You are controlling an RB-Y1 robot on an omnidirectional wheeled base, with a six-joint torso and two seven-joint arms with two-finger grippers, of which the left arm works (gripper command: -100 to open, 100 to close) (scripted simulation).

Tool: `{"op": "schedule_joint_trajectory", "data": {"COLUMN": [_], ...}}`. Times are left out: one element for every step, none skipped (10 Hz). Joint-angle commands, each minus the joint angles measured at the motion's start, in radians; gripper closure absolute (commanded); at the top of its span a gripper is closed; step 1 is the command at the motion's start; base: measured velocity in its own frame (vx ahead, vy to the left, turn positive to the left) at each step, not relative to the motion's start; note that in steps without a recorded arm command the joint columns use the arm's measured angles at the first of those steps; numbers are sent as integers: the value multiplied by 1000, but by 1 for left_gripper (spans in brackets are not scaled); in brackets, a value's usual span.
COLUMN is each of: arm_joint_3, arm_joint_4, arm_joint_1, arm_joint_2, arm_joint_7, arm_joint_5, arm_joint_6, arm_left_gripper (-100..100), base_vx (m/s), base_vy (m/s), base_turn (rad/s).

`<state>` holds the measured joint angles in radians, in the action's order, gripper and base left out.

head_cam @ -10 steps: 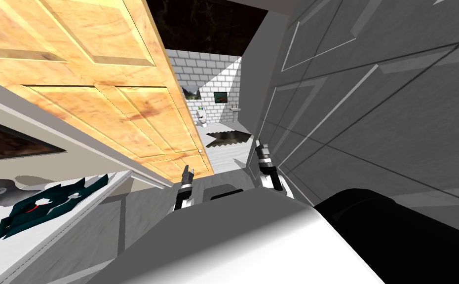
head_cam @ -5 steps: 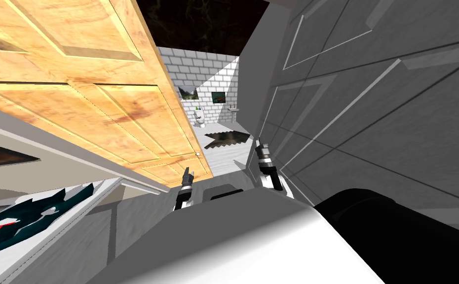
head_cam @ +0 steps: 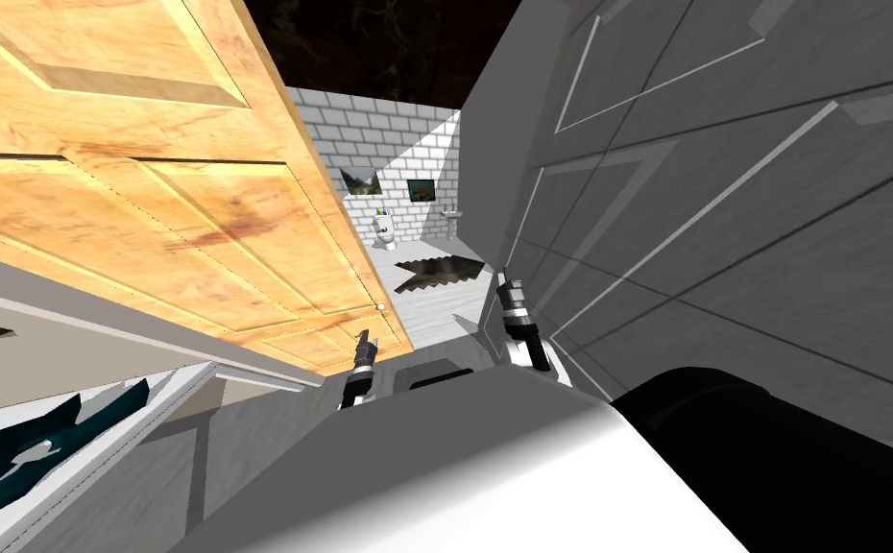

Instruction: Pull the door open

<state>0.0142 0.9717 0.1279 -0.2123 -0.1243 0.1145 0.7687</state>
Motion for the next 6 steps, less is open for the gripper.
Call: {"op": "schedule_joint_trajectory", "data": {"arm_joint_3": [1, 2, 3, 3, 3, -7], "arm_joint_4": [-35, -47, -71, -92, -81, -99], "arm_joint_1": [-11, -14, -20, -25, -24, -24], "arm_joint_2": [-4, -5, -8, -11, -8, -18], "arm_joint_7": [-6, -8, -12, -16, -13, -21], "arm_joint_5": [0, 0, 0, 1, 1, 6], "arm_joint_6": [7, 9, 13, 17, 14, 27], "arm_left_gripper": [-100, -100, -100, -100, -100, -100], "base_vx": [122, 87, 98, 125, 56, 144], "base_vy": [26, 17, 33, 27, 10, 13], "base_turn": [-46, -27, -50, -68, -12, -109]}}
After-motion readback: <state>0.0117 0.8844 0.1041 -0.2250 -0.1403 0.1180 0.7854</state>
